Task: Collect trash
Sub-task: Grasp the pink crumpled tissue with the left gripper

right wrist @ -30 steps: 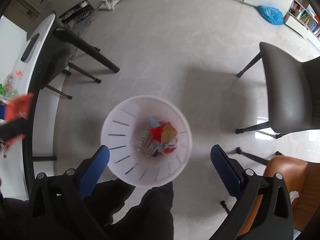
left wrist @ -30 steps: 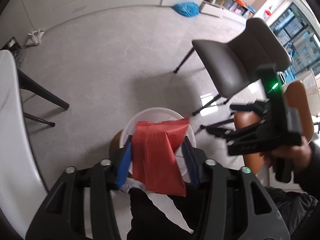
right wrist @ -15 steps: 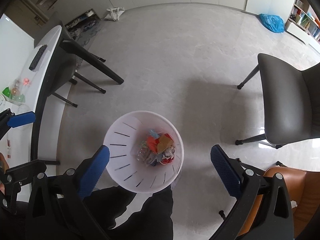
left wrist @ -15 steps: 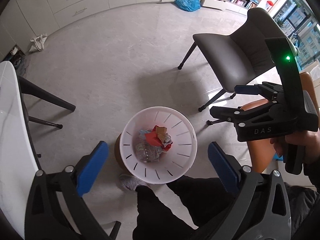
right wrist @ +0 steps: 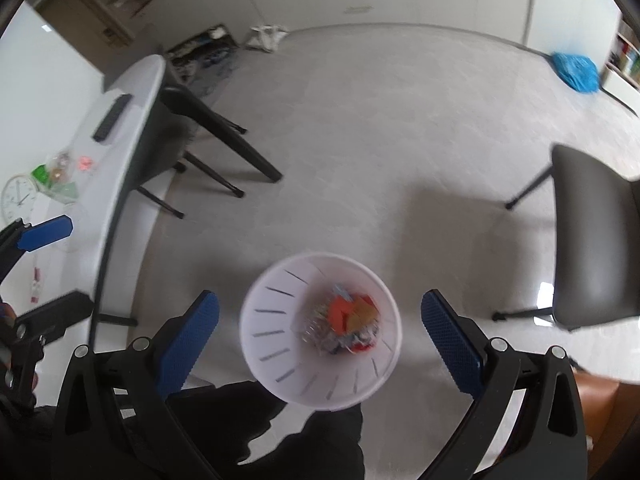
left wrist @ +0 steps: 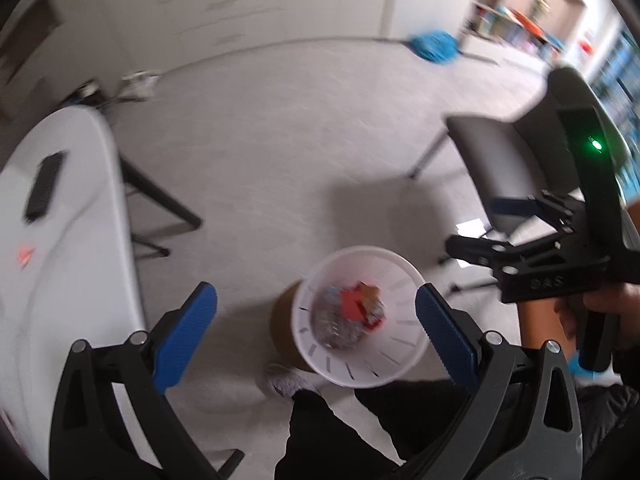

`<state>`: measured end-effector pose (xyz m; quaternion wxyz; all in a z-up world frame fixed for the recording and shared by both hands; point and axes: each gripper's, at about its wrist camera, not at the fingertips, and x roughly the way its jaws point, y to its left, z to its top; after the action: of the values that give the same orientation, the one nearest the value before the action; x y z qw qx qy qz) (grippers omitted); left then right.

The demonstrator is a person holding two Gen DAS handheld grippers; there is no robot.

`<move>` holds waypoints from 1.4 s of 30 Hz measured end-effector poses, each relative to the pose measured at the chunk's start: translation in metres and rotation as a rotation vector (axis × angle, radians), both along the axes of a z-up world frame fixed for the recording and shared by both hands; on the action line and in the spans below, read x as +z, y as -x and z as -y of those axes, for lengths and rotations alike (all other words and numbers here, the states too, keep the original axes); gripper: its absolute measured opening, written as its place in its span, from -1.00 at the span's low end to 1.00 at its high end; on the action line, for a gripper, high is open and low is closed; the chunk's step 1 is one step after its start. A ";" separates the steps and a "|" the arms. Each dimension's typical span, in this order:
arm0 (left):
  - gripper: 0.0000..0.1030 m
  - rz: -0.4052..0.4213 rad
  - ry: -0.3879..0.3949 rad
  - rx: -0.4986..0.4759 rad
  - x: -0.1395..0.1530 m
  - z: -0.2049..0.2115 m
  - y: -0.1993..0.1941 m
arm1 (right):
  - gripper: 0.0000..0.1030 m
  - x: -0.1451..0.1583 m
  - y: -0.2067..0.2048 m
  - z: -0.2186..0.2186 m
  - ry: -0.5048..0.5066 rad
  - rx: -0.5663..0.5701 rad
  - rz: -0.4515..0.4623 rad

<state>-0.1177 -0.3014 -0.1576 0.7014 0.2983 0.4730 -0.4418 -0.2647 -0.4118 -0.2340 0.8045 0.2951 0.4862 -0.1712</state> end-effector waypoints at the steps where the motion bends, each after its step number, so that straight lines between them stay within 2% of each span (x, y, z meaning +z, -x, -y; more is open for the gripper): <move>1: 0.85 0.014 0.014 0.054 0.006 -0.008 -0.010 | 0.95 0.005 -0.008 -0.001 -0.004 0.020 0.016; 7: 0.85 0.074 0.060 0.348 0.031 -0.066 -0.071 | 0.95 0.042 -0.071 -0.018 0.001 0.167 0.108; 12: 0.85 0.125 0.050 0.576 0.038 -0.116 -0.134 | 0.95 0.062 -0.135 -0.042 0.008 0.243 0.166; 15: 0.85 0.120 0.056 0.714 0.035 -0.145 -0.188 | 0.95 0.071 -0.174 -0.055 0.010 0.263 0.187; 21: 0.85 0.084 0.093 0.899 0.021 -0.185 -0.288 | 0.95 0.084 -0.251 -0.074 0.034 0.272 0.201; 28: 0.84 0.045 0.102 1.034 -0.015 -0.196 -0.386 | 0.95 0.080 -0.327 -0.094 0.056 0.319 0.175; 33: 0.67 0.014 0.067 1.095 -0.042 -0.191 -0.424 | 0.95 0.076 -0.362 -0.102 0.049 0.340 0.156; 36: 0.61 0.013 0.037 1.112 -0.054 -0.189 -0.434 | 0.95 0.074 -0.376 -0.105 0.054 0.355 0.142; 42: 0.14 -0.037 0.026 1.128 -0.075 -0.189 -0.448 | 0.95 0.069 -0.396 -0.110 0.061 0.380 0.118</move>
<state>0.3299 -0.1125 -0.2323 0.8241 -0.0174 0.5661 -0.0094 0.1317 -0.3020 -0.1646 0.8579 0.1831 0.4798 -0.0131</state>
